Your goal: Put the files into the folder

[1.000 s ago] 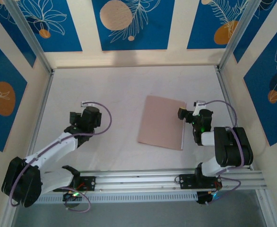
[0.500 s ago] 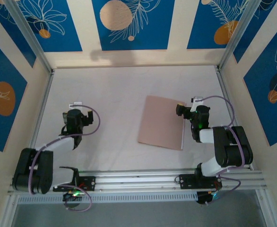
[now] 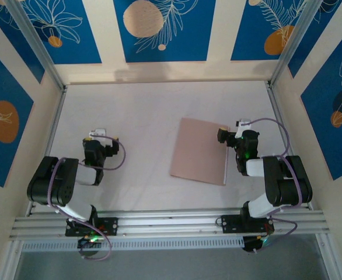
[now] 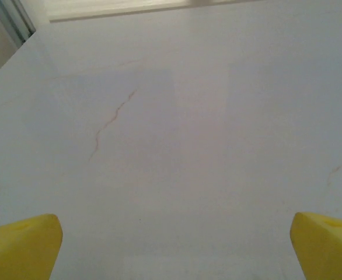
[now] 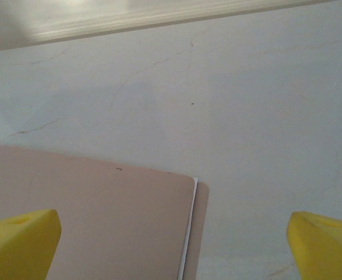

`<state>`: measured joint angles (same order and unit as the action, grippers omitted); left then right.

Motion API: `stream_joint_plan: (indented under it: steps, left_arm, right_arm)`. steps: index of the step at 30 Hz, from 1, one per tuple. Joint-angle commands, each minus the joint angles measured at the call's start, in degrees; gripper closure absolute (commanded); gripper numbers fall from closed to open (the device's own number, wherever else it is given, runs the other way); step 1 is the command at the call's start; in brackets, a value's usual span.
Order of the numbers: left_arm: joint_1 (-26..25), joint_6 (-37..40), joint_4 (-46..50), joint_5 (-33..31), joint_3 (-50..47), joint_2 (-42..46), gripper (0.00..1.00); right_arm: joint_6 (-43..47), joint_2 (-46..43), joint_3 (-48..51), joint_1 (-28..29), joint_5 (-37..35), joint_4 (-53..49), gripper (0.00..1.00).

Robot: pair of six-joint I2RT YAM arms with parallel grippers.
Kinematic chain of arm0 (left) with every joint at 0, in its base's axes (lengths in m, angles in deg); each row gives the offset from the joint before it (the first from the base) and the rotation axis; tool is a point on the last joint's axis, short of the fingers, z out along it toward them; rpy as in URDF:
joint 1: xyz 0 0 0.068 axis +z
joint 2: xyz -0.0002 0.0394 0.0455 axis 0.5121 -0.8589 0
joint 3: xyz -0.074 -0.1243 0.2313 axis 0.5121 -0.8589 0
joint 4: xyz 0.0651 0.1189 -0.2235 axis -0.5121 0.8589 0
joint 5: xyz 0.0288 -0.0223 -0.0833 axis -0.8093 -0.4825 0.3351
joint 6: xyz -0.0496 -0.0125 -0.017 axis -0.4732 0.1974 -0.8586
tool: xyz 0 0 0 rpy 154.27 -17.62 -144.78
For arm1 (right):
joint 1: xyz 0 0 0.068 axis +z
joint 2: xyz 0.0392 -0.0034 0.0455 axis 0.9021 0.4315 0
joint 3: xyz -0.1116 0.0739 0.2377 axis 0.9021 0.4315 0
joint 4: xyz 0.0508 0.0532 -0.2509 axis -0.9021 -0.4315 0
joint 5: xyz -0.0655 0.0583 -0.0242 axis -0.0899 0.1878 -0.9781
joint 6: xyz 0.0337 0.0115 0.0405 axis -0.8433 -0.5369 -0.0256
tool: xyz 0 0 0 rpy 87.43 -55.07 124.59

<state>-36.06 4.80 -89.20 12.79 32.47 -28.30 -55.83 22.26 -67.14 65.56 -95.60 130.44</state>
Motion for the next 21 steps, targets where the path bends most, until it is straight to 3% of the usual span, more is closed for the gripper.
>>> stream_joint_plan:
  steps: [1, 21]
  left_arm:
    - [1.3, 0.33, 0.96, 3.07, 3.22, -0.06, 0.0]
    - [1.3, 0.53, 0.55, 2.92, 3.03, 0.02, 0.0]
  right_arm:
    - [1.25, 0.63, -0.93, 0.16, -1.14, 0.36, 0.01]
    - [1.3, 0.75, -0.86, 0.35, -1.47, 0.66, 0.01]
